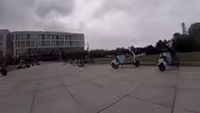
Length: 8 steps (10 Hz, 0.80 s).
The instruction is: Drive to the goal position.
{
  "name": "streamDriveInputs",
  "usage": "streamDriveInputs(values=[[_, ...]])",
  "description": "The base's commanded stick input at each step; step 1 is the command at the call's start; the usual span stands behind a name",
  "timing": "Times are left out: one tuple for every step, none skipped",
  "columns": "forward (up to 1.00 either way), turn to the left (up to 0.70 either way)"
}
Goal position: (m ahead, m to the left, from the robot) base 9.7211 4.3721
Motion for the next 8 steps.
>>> streamDriveInputs(values=[[1.0, 0.25], [1.0, 0.22], [1.0, 0.19], [0.03, 0.44], [0.3, 0.34], [0.58, 0.24], [0.88, 0.2], [1.0, 0.3]])
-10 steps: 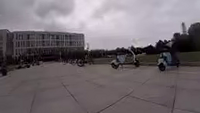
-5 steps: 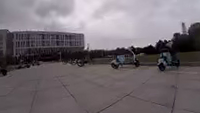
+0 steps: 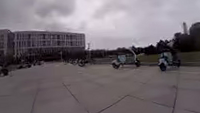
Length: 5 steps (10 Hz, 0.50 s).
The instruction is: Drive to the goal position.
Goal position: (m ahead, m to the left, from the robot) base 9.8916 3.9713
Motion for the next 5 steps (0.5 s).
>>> streamDriveInputs(values=[[1.0, 0.33], [1.0, 0.35], [1.0, 0.28], [1.0, 0.27], [1.0, 0.28]])
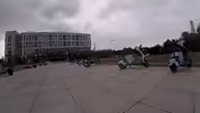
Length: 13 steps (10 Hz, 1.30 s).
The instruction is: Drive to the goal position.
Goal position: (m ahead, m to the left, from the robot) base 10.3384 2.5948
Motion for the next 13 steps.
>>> streamDriveInputs(values=[[1.0, 0.36], [1.0, 0.36], [1.0, 0.37], [1.0, 0.37], [1.0, 0.37], [1.0, 0.33], [1.0, 0.19], [1.0, 0.18], [1.0, 0.22], [1.0, 0.26], [1.0, 0.18], [1.0, 0.05], [1.0, 0.0]])
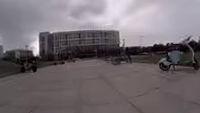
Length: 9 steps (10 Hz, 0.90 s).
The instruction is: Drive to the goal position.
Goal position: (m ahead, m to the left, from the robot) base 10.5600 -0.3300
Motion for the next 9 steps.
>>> streamDriveInputs(values=[[1.0, 0.0], [1.0, 0.0], [1.0, 0.0], [1.0, 0.0], [1.0, 0.0], [1.0, 0.0], [1.0, 0.0], [1.0, 0.0], [1.0, 0.0]])
